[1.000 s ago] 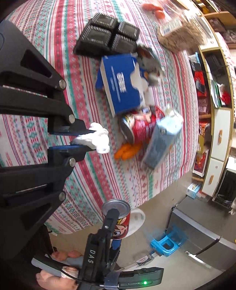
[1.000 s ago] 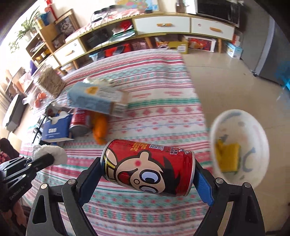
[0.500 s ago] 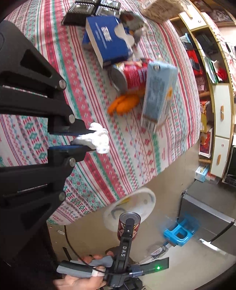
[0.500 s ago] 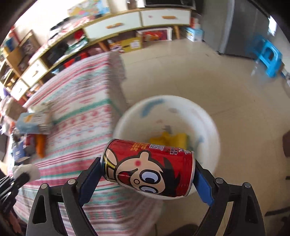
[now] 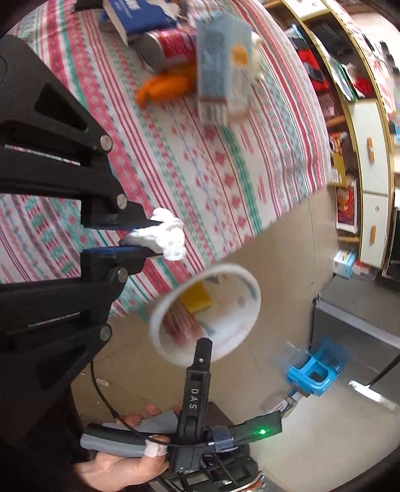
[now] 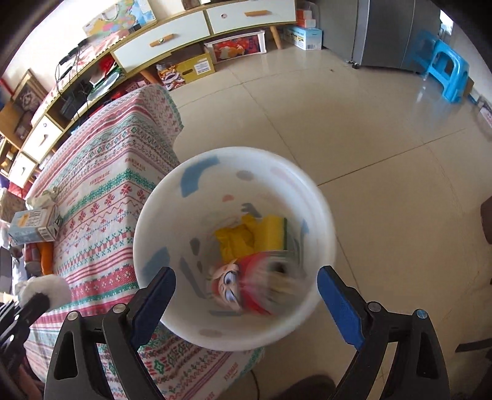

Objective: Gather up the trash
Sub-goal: 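Drop the red can into the bucket while the left tool carries the tissue there, then open the left tool to release the tissue into the bucket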

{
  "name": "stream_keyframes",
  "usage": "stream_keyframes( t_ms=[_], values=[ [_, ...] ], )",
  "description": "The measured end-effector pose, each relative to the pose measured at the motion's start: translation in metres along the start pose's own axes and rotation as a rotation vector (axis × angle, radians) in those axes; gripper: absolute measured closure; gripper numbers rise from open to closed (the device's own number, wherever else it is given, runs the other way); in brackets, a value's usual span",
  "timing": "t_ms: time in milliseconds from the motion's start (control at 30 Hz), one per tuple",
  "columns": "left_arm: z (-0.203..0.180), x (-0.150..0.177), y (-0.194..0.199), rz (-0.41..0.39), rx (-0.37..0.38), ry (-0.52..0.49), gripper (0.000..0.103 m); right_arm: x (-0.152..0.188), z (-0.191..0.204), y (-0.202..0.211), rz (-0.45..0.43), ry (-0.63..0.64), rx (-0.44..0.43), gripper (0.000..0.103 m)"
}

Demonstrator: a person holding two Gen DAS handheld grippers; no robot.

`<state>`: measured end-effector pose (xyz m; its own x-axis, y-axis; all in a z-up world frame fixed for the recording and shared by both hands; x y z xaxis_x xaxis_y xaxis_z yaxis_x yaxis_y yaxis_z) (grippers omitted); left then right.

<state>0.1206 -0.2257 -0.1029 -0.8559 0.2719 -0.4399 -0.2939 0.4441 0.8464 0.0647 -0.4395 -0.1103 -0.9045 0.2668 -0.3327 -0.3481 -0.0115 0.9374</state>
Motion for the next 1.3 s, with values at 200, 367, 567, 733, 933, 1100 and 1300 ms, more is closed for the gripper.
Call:
stream_keyframes(
  t_ms=[200,367,567,733,933,1100,1300],
  values=[
    [-0.031,-0.006,-0.02,0.028,0.033,-0.037,0.094,0.015,-0.013,0.012,0.003,0.03,0.05,0.008],
    [-0.057,-0.01,-0.035,0.044,0.047,-0.082,0.094,0.031,-0.028,0.023,-0.005,0.051,0.082,0.008],
    [-0.079,-0.016,-0.051,0.057,0.054,-0.117,0.094,0.039,-0.046,0.031,-0.007,0.046,0.096,0.008],
    [-0.089,-0.02,-0.06,0.051,0.046,-0.148,0.094,0.039,-0.055,0.035,-0.007,0.022,0.099,0.008],
    [-0.087,-0.03,-0.064,0.031,0.043,-0.137,0.051,0.04,-0.053,0.035,-0.006,0.016,0.088,0.008],
    [-0.076,-0.036,-0.058,0.005,-0.014,-0.109,0.035,0.04,-0.049,0.034,-0.004,0.021,0.086,0.008],
    [-0.058,-0.034,-0.046,-0.001,-0.054,-0.094,0.025,0.035,-0.039,0.034,-0.013,0.039,0.087,0.008]
  ],
)
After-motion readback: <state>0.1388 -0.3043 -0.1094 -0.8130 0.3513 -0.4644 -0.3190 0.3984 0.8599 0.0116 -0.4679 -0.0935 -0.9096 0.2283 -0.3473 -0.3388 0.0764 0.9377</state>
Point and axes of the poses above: each gripper's, at about its wrist camera, not at the fingertips, and y roughly against the way its jaws point, z to its left, x to its underside, the point moved 8 cm from there along -y, roughly the way its jaws point, and after that the axes turned 9 degrees about y, right-handed, at the moved point
